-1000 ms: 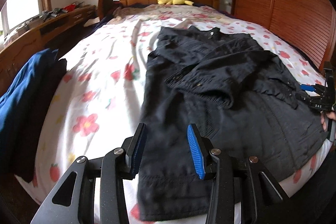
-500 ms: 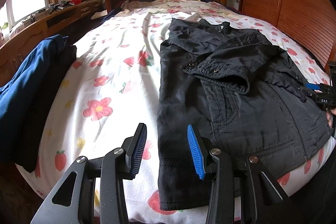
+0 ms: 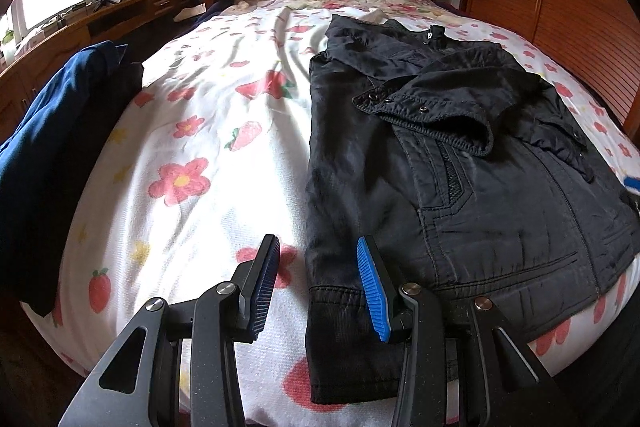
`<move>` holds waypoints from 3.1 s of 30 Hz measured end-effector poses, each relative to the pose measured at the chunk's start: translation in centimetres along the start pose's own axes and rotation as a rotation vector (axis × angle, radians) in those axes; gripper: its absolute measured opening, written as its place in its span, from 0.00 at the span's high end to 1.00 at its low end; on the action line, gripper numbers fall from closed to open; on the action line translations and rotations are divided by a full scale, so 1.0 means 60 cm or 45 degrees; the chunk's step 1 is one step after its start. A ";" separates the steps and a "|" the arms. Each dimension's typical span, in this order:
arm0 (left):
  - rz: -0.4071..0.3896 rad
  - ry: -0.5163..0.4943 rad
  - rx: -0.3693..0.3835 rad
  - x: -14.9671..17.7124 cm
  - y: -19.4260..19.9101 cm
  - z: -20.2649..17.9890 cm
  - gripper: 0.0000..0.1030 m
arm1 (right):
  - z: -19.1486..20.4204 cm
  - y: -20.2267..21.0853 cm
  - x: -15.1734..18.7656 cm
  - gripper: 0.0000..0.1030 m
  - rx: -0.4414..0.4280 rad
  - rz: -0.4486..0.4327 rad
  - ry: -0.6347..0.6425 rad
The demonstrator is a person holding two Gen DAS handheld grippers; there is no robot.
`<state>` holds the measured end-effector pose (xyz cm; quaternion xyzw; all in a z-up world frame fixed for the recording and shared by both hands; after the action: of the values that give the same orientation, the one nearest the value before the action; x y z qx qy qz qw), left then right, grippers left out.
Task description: Fold large clothes
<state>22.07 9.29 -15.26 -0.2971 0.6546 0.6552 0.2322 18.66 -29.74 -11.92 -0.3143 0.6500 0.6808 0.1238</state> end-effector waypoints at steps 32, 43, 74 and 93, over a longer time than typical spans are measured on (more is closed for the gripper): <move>0.024 -0.072 0.099 0.056 0.072 -0.010 0.58 | 0.017 0.033 0.070 0.30 -0.067 0.055 -0.117; -0.001 -0.032 0.139 0.044 0.090 -0.021 0.94 | 0.037 0.041 0.050 0.68 -0.162 -0.009 -0.124; -0.883 -0.064 0.293 -0.281 0.628 -0.084 0.96 | 0.062 0.561 -0.263 0.88 -0.185 -0.945 -0.002; -0.435 0.013 0.139 -0.263 0.248 -0.069 0.96 | -0.021 0.134 -0.174 0.88 -0.144 -0.439 -0.089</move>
<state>23.39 5.95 6.52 -0.3942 0.6305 0.5681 0.3527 22.42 -29.45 0.75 -0.4037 0.5423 0.6955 0.2433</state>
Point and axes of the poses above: each gripper's, at about its wrist camera, not at the fingertips, and y roughly against the way its jaws point, z to its left, x to its underside, the point moved 7 cm from there along -y, roughly the way its jaws point, and after that the axes turned 1 degree about -z, right-handed, at the moved point
